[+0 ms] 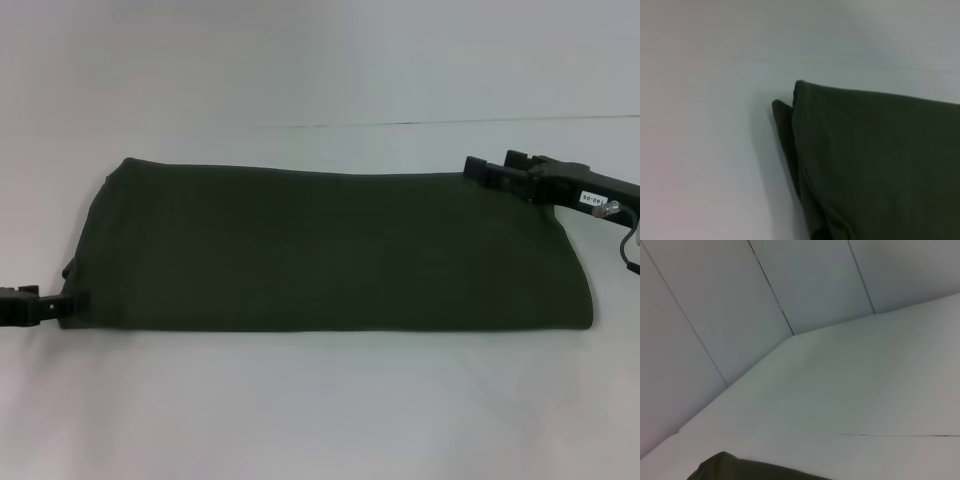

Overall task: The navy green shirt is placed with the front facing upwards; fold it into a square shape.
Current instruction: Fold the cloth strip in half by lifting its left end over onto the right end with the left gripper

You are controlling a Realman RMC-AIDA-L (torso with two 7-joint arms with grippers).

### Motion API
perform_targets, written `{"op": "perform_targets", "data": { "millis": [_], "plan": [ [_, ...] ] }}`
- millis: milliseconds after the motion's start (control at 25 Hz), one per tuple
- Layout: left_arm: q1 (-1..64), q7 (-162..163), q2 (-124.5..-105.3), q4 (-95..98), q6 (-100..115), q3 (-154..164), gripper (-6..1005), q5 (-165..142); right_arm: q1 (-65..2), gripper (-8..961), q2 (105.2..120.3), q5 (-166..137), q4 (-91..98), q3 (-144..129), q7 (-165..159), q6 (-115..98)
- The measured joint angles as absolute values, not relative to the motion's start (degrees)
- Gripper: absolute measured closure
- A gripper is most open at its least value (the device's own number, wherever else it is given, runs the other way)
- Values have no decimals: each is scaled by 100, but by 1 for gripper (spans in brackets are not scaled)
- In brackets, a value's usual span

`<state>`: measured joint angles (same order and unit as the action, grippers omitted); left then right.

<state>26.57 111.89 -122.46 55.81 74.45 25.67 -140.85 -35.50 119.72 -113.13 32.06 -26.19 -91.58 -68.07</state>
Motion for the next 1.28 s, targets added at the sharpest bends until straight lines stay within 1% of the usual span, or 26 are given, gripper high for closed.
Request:
{"op": "perform_targets", "data": {
  "millis": [520, 1160, 1280],
  "plan": [
    [2785, 11265, -12252, 5294, 7349, 2839, 148, -14348, -3545, 40, 11971, -11311, 3199, -2584, -9170, -6809],
    [2841, 11284, -12264, 5257, 7073, 2866, 788, -14325, -3359, 41, 11970, -11276, 3232, -2558, -9183, -6961],
    [2841, 11289, -12261, 5256, 7086, 2866, 884, -14332, -3254, 42, 11949, -11125, 3255, -2553, -9183, -7088]
  ]
}}
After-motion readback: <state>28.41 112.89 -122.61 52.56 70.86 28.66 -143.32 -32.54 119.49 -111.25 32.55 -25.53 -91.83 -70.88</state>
